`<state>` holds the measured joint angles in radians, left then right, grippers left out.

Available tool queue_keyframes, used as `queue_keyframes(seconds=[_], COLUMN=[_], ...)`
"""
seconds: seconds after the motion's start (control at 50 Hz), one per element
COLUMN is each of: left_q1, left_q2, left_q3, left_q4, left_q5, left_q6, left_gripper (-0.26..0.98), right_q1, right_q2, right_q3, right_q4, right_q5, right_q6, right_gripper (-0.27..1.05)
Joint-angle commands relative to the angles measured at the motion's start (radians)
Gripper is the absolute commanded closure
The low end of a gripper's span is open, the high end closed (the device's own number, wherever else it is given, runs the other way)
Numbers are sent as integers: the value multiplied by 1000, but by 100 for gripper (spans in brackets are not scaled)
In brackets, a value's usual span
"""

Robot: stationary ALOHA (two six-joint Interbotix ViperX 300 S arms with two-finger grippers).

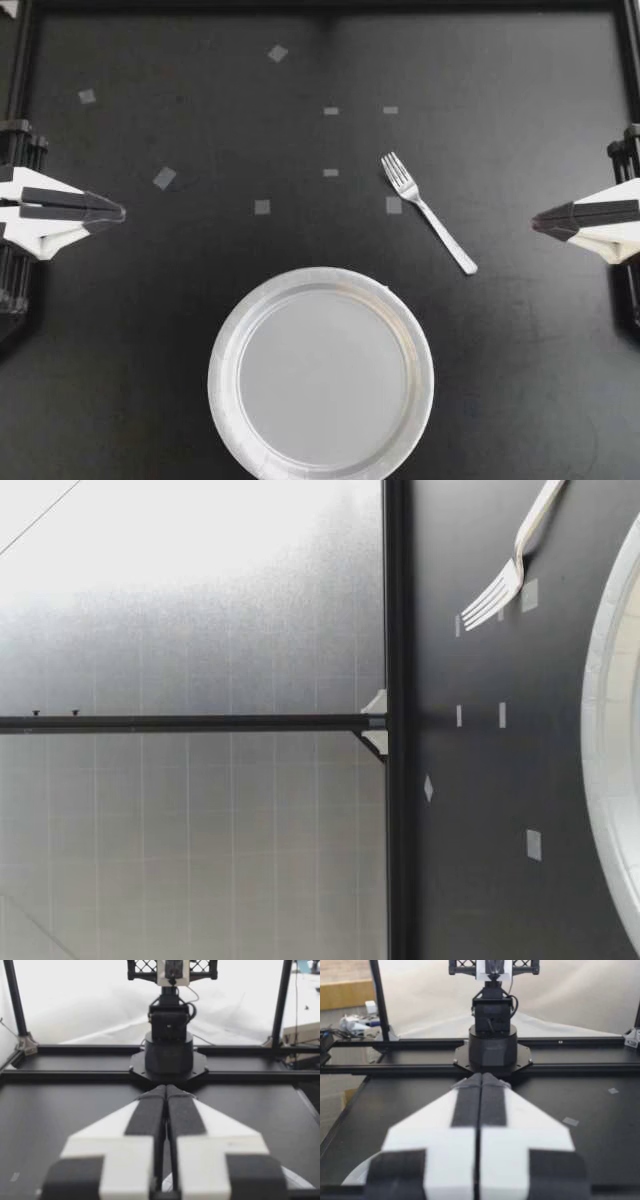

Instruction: Pick up the fork and place it on the plate.

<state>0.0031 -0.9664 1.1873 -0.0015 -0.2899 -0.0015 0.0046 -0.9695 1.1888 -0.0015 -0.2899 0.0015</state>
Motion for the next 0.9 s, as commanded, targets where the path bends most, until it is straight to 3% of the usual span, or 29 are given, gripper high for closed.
queue_keyframes(seconds=[0.0,0.08,0.2,0.42,0.52,0.62,0.72,0.88], left_q1=[12,12,12,12,17,54,86,92], left_q2=[-31,-58,-84,-89,-74,-52,-31,-35], left_q3=[-3,6,-6,-29,-80,-152,-196,-189], left_q4=[-11,-41,-106,-120,-121,-123,-123,-123], left_q5=[-3,3,49,140,190,328,466,479], left_q6=[-14,-32,-41,-48,-51,-54,-58,-61], left_gripper=[71,80,81,80,80,80,80,80], right_q1=[2,0,-20,-80,-130,-192,-212,-212], right_q2=[0,-26,-78,-95,-48,28,104,152], right_q3=[-23,-31,-74,-120,-144,-195,-253,-305], right_q4=[5,18,40,48,55,57,55,55], right_q5=[0,44,184,305,353,485,607,638], right_q6=[2,6,8,14,72,150,209,216], right_gripper=[87,91,91,91,90,89,81,54])
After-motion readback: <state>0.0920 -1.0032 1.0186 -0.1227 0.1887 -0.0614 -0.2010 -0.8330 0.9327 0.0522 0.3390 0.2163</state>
